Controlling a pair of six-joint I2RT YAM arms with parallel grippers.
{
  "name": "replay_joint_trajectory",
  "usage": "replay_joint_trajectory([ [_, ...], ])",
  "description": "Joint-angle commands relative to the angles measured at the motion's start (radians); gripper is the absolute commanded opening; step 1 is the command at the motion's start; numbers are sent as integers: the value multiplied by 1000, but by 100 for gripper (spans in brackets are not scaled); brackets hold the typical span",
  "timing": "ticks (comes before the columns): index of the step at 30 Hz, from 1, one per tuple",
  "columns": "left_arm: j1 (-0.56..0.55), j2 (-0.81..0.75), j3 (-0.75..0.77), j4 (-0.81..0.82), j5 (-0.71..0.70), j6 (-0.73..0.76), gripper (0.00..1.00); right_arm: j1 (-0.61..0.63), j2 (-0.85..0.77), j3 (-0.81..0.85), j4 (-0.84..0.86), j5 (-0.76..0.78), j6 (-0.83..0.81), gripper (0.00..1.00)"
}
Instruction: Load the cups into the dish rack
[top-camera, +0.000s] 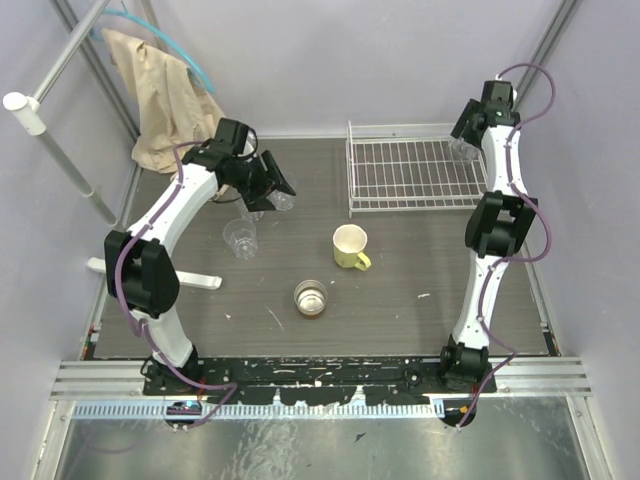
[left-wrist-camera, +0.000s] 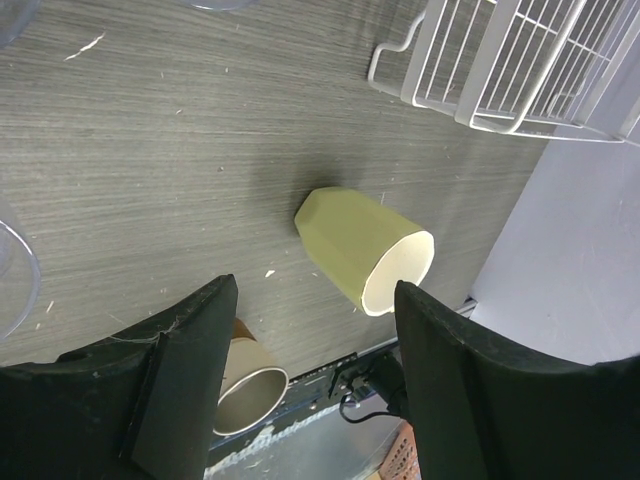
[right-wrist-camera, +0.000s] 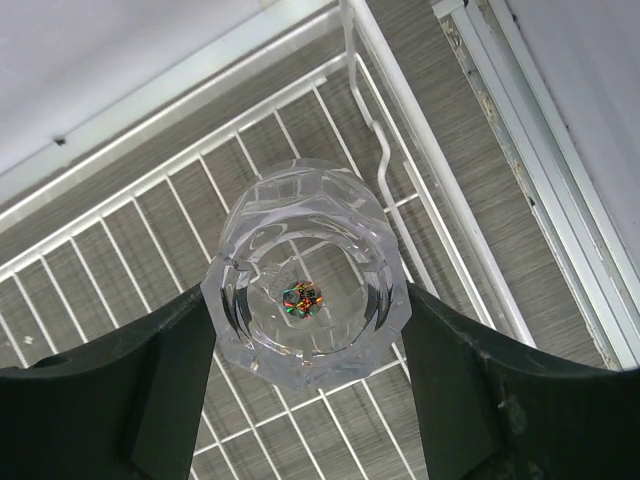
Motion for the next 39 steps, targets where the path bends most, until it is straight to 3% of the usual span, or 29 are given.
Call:
replay_joint_trajectory([
  [1, 8, 13, -6, -29, 11, 17, 72, 2, -14, 63, 57, 42, -26, 25],
  [22, 12, 16, 1, -67, -7, 33, 72, -14, 60, 71, 109, 31, -36, 28],
  [26, 12, 23, 16, -78, -9, 36, 72, -12, 96, 107, 112, 25, -36, 37],
  [31, 12, 30, 30, -85, -15, 37, 72, -13, 105, 109, 123, 15, -40, 57],
  [39, 12, 20, 9, -84, -20, 39, 73, -12, 114, 115, 133, 11, -46, 75],
])
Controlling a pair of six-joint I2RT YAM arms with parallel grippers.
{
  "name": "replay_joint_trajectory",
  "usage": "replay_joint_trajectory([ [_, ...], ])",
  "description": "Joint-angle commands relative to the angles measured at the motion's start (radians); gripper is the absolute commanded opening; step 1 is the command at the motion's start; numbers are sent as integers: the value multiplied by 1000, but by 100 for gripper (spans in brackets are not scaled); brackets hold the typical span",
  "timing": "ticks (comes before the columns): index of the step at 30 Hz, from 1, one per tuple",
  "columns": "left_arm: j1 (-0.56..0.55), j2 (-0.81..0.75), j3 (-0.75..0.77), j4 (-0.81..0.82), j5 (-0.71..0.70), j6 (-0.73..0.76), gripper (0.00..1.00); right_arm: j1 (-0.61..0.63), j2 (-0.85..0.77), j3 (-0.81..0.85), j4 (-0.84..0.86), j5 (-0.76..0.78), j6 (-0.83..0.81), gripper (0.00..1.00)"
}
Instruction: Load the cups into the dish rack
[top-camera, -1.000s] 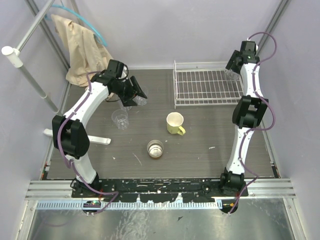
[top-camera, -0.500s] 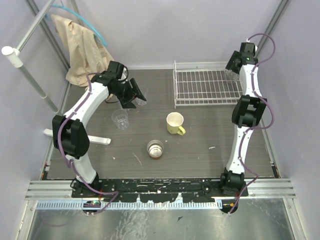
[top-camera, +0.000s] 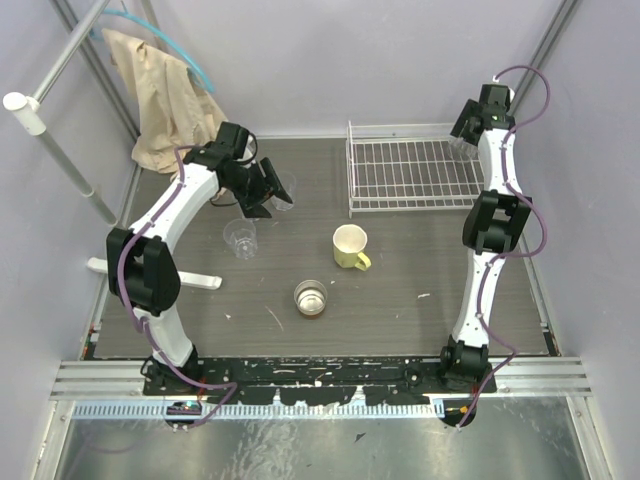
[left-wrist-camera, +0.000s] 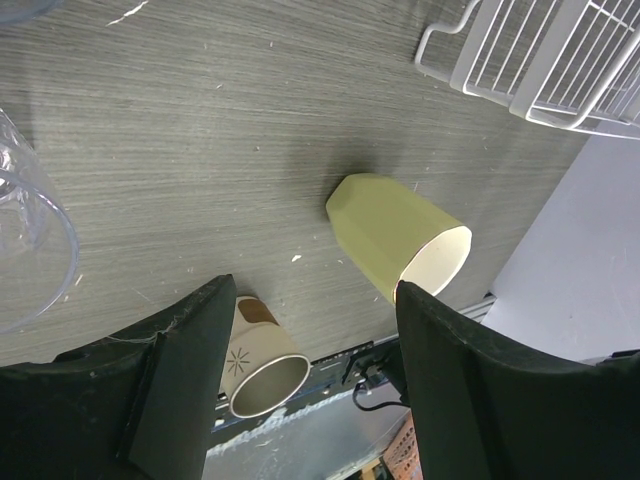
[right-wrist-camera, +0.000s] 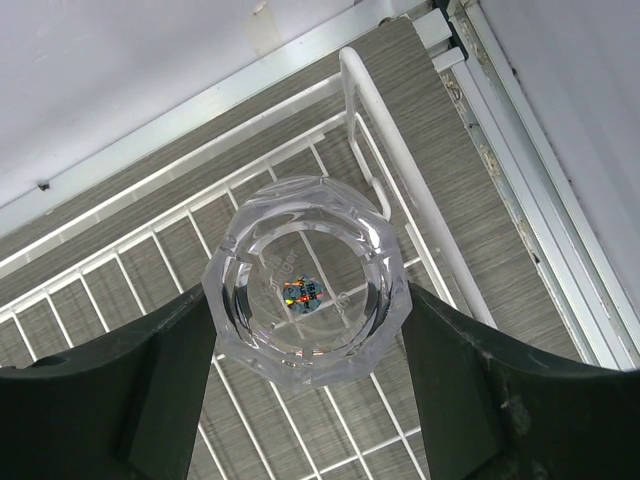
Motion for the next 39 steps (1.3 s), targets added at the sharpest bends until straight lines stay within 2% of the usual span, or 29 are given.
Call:
replay_joint_trajectory([
  [1, 5, 1, 9, -11, -9, 17, 73, -2, 5, 46, 48, -11, -16, 78],
  [5, 5, -4, 1, -8, -11, 20, 73, 1, -1, 41, 54, -4, -23, 85],
  [8, 5, -7, -6, -5, -11, 22, 74, 3, -4, 40, 57, 8, -26, 95],
  [11, 4, -14, -12, -5, -20, 24, 74, 4, -27, 19, 86, 16, -33, 99],
  [19, 36, -39, -17, -17, -85, 21, 79, 10, -118, -53, 86, 44, -46, 100],
  [26, 71, -28, 59, -82, -226, 31, 80, 8, -248, -203, 127, 66, -64, 100],
  [31, 97, 27, 117, -103, -276, 38, 80, 6, -316, -261, 127, 67, -58, 100],
  [39, 106, 155, 271, -209, -378, 102, 69, 7, -463, -399, 154, 62, -35, 100],
])
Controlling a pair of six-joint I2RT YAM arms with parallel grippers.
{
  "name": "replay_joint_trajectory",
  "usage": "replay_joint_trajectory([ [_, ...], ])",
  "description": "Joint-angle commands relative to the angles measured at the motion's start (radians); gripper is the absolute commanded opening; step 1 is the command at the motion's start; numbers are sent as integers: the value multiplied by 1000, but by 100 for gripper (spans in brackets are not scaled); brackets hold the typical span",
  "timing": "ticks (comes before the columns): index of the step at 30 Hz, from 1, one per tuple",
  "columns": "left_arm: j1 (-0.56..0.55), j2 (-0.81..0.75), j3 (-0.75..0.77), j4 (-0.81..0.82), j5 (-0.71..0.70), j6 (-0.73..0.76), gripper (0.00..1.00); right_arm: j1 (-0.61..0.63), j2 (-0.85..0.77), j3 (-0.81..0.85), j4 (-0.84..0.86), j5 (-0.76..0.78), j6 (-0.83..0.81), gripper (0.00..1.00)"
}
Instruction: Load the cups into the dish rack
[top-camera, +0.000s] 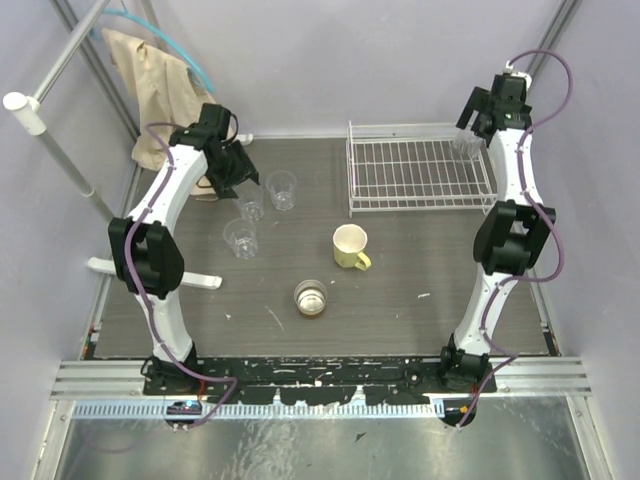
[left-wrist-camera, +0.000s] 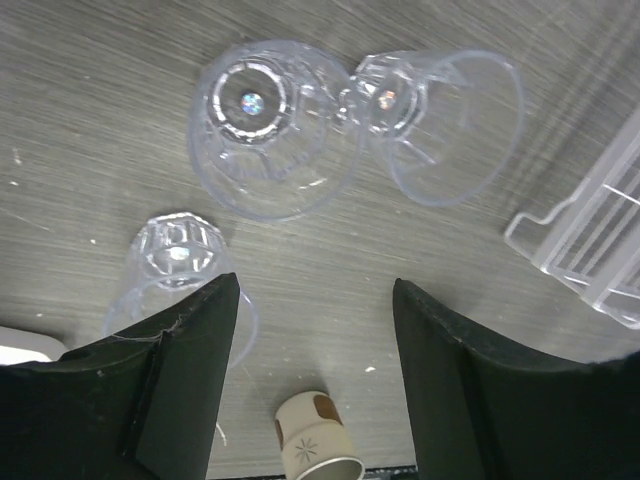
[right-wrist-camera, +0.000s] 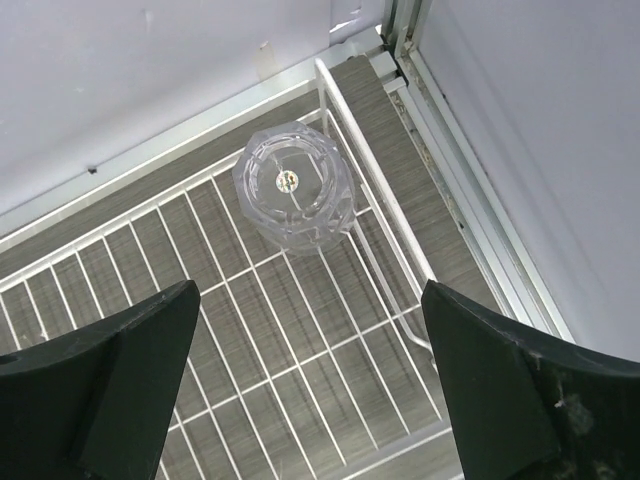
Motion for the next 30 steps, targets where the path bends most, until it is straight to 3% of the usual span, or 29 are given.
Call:
replay_joint_trajectory([
  [1, 3, 48, 46, -98, -98, 55, 68, -1, -119, -56, 57, 18, 10, 100],
  [8, 25, 60, -19, -68, -123, 67, 53, -15, -223, -144, 66, 10, 12, 100],
  [18, 40, 133, 4, -63, -165, 93, 51, -21, -315, -208, 62, -17, 27, 100],
  [30, 44, 273, 124, -54, -186, 83, 40, -20, -382, -254, 66, -63, 65, 100],
])
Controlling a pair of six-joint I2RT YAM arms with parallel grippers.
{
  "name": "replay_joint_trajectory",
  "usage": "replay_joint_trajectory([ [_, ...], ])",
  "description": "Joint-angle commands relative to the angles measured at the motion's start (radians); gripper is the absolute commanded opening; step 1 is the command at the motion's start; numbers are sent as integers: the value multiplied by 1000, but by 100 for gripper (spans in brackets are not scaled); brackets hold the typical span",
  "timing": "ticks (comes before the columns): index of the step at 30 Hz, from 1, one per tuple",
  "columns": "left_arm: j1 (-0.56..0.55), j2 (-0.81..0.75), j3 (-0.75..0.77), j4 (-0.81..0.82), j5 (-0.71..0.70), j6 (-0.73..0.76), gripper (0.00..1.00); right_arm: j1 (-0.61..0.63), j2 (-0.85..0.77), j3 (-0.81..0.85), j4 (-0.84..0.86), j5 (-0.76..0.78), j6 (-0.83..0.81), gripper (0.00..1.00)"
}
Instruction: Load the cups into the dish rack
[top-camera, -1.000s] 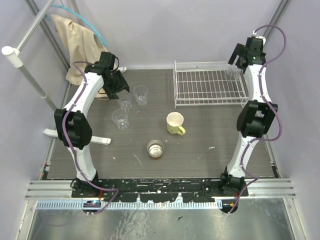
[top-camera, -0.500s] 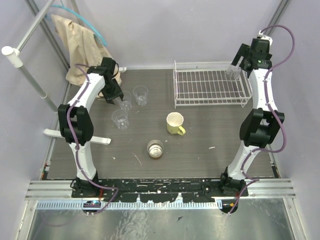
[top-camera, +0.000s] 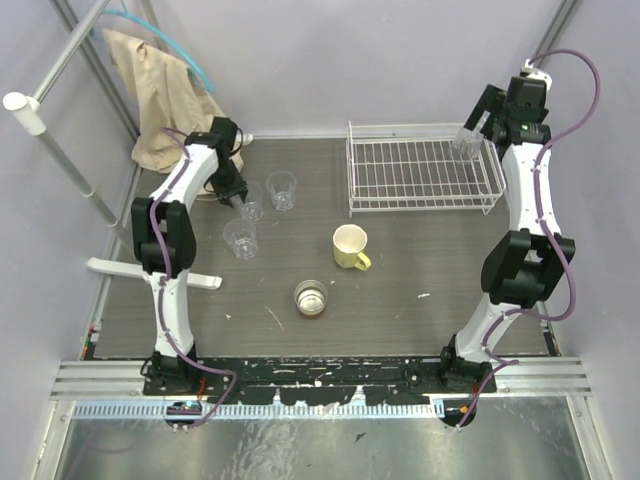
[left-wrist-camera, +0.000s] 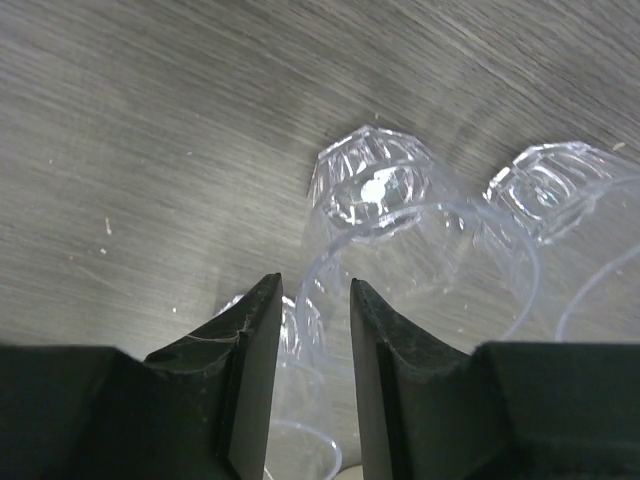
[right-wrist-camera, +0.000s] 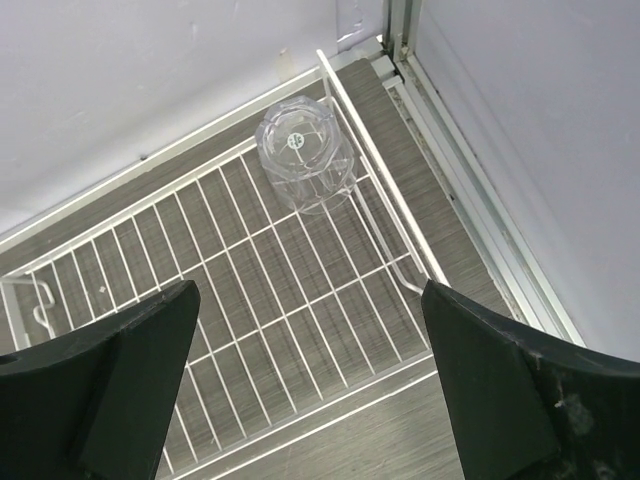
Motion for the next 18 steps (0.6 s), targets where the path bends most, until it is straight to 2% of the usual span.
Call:
replay_joint_trajectory([
  [1, 6, 50, 52, -3, -29, 5, 39, -1, -77, -6, 45, -30, 33, 100],
  [3, 7, 53, 58, 1, -38, 3, 33, -1, -89, -10, 47, -44, 45, 100],
  [9, 9, 32, 64, -7, -47, 8, 8, 6, -119, -17, 41, -50, 60, 100],
  [18, 43, -125, 83, -13, 41, -2, 0, 80, -163, 44, -6, -89, 99, 100],
])
